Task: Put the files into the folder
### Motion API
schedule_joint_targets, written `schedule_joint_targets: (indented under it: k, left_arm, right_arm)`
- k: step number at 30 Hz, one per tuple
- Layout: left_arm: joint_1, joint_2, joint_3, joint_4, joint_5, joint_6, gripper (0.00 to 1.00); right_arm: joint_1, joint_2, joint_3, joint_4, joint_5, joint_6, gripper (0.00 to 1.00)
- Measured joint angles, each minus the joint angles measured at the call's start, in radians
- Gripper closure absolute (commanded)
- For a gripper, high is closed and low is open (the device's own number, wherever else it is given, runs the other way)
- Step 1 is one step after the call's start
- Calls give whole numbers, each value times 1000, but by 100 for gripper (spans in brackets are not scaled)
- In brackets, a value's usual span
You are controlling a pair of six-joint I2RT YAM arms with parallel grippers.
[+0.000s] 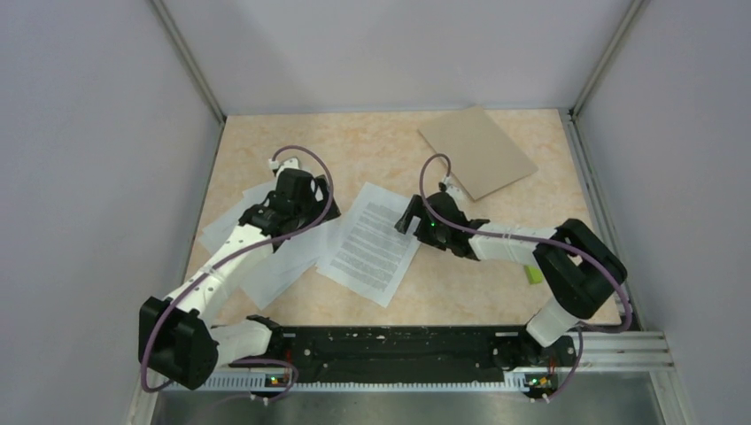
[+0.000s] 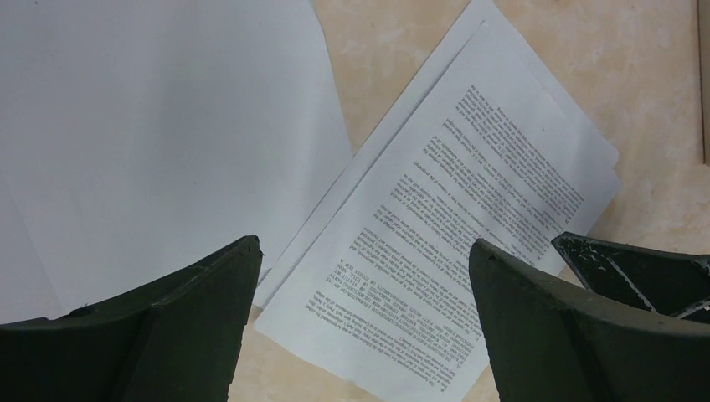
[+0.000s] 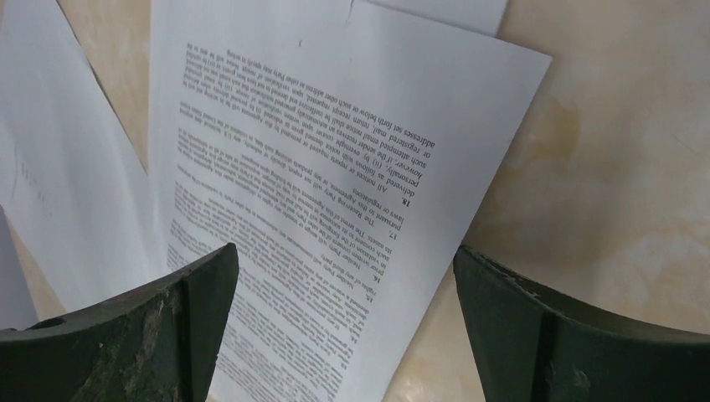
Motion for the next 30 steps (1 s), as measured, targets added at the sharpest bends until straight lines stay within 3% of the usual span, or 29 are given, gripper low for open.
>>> schedule_joint_targets:
  k: [11,21,26,30]
  left_arm:
    - [73,0,-3,-13,10,6,1]
    - [122,0,10,-30,31,21,1]
    - [138,0,13,-30,51,28,1]
    - [139,0,13,-29,89,31,1]
  right_arm:
    - [-23,305,353,-10,-5,-71,1]
    - [-30,588,757,-71,-98,-137,1]
    - [-39,589,775,-114,-107,-187,1]
    - [-79,473,615,-112,-129,-233,1]
